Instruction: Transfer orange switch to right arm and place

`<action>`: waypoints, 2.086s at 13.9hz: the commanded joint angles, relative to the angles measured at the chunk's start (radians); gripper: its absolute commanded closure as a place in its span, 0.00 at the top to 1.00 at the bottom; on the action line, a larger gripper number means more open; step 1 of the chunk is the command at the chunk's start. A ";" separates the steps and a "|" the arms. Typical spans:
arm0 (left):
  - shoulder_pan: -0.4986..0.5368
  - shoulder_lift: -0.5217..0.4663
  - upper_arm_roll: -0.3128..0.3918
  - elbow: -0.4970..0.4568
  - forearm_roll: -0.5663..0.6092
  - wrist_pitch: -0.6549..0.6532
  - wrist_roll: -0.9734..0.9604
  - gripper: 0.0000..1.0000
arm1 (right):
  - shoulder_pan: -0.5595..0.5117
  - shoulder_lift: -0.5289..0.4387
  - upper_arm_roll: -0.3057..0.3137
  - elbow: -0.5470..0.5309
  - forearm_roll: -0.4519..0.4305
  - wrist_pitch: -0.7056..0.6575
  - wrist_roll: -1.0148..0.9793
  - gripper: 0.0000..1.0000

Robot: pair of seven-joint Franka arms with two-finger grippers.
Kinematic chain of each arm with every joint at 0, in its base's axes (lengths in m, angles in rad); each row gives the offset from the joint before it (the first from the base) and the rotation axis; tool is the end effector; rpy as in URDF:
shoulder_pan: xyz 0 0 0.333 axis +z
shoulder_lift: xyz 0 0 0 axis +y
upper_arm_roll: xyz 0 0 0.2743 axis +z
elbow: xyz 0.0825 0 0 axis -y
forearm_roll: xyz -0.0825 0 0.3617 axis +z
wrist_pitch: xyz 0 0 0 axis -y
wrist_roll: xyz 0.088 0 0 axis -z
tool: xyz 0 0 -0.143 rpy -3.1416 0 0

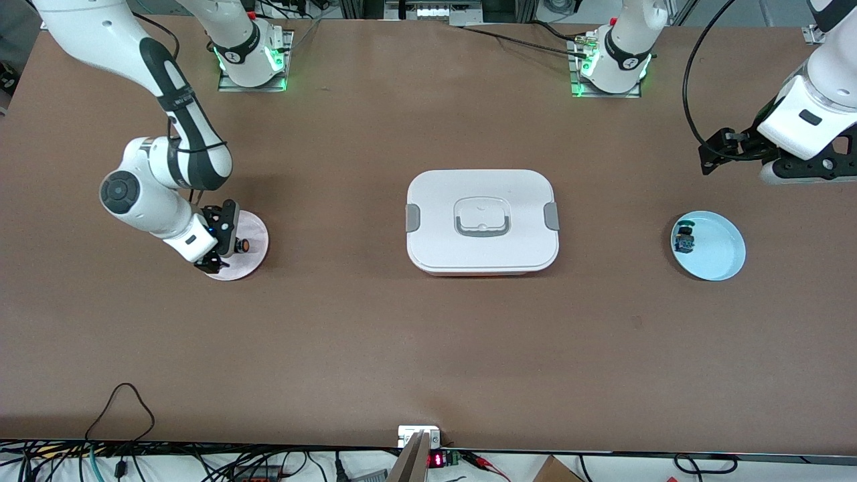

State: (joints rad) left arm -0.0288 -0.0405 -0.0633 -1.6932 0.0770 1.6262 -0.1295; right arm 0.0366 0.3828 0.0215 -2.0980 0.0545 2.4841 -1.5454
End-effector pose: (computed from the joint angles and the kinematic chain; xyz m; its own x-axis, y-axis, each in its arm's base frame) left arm 0.5215 -0.0380 0.5182 0.9993 0.0329 -0.0163 0.0314 -0.9961 -0.0820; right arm 0.5536 0.0335 0.1791 0.0119 0.9991 0.0415 0.9999 -0.0120 0.0013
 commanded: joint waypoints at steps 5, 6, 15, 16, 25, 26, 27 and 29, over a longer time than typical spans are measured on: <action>0.000 0.013 0.005 0.027 -0.011 -0.020 -0.006 1.00 | -0.003 -0.064 0.000 0.324 0.005 -0.356 0.180 1.00; 0.000 0.011 0.003 0.027 -0.011 -0.023 -0.006 1.00 | -0.003 -0.070 0.000 0.367 0.004 -0.408 0.229 1.00; -0.002 0.014 0.000 0.043 -0.011 -0.049 -0.006 1.00 | -0.006 -0.137 0.002 0.516 0.059 -0.735 1.093 1.00; 0.000 0.014 0.000 0.043 -0.011 -0.058 -0.001 1.00 | -0.006 -0.137 0.002 0.519 0.099 -0.766 1.181 1.00; -0.002 0.014 -0.001 0.046 -0.013 -0.060 -0.006 1.00 | 0.019 -0.236 -0.072 0.556 -0.056 -0.834 1.461 1.00; -0.002 0.014 -0.001 0.046 -0.013 -0.060 -0.007 1.00 | 0.019 -0.237 -0.096 0.571 -0.051 -0.847 1.470 1.00; -0.002 0.014 -0.001 0.046 -0.013 -0.060 -0.006 1.00 | 0.019 -0.248 -0.110 0.579 -0.048 -0.872 1.522 1.00; -0.002 0.014 -0.001 0.046 -0.013 -0.060 -0.006 1.00 | 0.016 -0.255 -0.112 0.584 -0.065 -0.918 1.585 1.00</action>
State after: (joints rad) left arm -0.0295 -0.0405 -0.0644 -1.6800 0.0769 1.5903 -0.1301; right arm 0.0487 0.1342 -0.0949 -1.5313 0.0167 1.6111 -0.0324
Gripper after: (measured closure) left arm 0.000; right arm 0.000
